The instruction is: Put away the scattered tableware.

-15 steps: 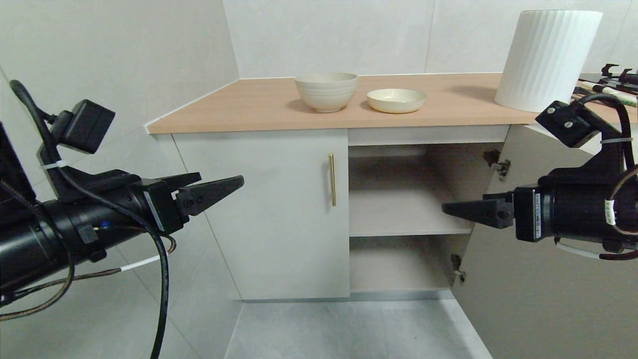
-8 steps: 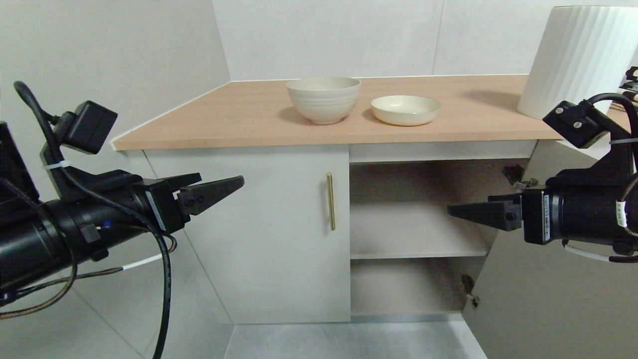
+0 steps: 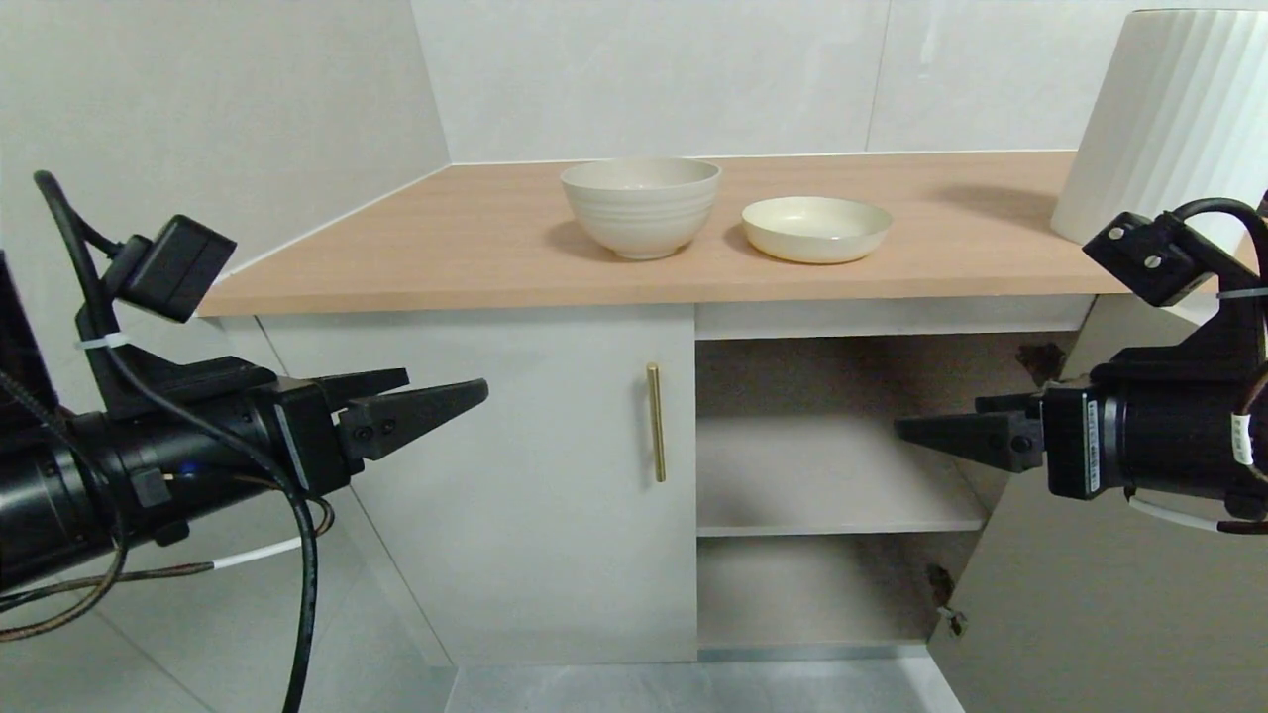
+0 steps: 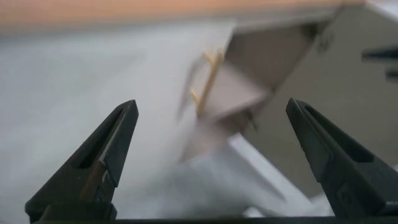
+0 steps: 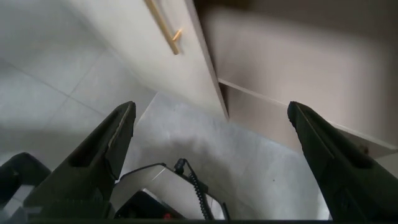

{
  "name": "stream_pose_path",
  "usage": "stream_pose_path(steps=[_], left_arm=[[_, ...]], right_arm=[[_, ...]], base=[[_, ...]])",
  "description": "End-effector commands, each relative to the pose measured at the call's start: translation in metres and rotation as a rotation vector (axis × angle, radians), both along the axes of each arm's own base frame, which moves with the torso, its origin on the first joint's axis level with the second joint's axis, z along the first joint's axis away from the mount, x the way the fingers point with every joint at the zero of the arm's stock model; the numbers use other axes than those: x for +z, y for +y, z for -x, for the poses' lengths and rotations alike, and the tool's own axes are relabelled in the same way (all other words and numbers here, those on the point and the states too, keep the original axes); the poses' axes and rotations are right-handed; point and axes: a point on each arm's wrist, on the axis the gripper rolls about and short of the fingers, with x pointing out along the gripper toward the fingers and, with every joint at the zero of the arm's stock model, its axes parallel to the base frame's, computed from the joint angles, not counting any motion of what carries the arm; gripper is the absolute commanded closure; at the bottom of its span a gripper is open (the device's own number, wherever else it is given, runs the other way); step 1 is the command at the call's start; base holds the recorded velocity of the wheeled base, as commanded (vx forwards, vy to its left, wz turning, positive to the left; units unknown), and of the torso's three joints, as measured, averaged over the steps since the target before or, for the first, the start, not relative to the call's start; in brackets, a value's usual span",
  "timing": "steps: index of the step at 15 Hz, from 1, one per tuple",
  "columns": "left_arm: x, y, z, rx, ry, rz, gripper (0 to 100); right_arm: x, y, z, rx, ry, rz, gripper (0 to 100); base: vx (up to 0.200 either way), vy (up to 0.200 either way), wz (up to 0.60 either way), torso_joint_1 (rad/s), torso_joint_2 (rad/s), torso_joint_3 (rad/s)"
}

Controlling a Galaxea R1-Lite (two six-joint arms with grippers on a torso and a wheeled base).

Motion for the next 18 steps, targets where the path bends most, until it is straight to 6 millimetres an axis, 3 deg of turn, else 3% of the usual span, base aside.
stream_pose_path(steps=[1,4,8,13,18], left_arm=[[0.002,0.0,-0.001,-0.002,0.001,0.001,0],[-0.001,-0.001,-0.005,0.0,0.019,-0.003,0],[-0.004,-0.003,-0.009,-0.001,0.053,0.023,0],[-0.006,-0.004,-0.012,-0.005,0.066,0.031,0],[-0.02,-0.008,-0.025,-0.002,0.127,0.015,0]], right_arm=[[0.001,-0.001,0.0,-0.002,-0.004,-0.002,0],[-0.001,-0.002,-0.003,-0.015,0.004,0.002,0],[-0.002,-0.003,-0.007,-0.028,0.004,0.002,0],[-0.004,-0.005,-0.011,-0.042,0.012,0.006,0],[-0.011,-0.004,-0.027,-0.069,0.015,0.007,0]], base=[[0.0,0.0,0.0,0.0,0.0,0.0],[0.0,0.0,0.0,0.004,-0.02,-0.004],[0.0,0.0,0.0,0.074,-0.25,-0.26],[0.0,0.0,0.0,0.139,-0.51,-0.305],[0.0,0.0,0.0,0.179,-0.47,-0.293]])
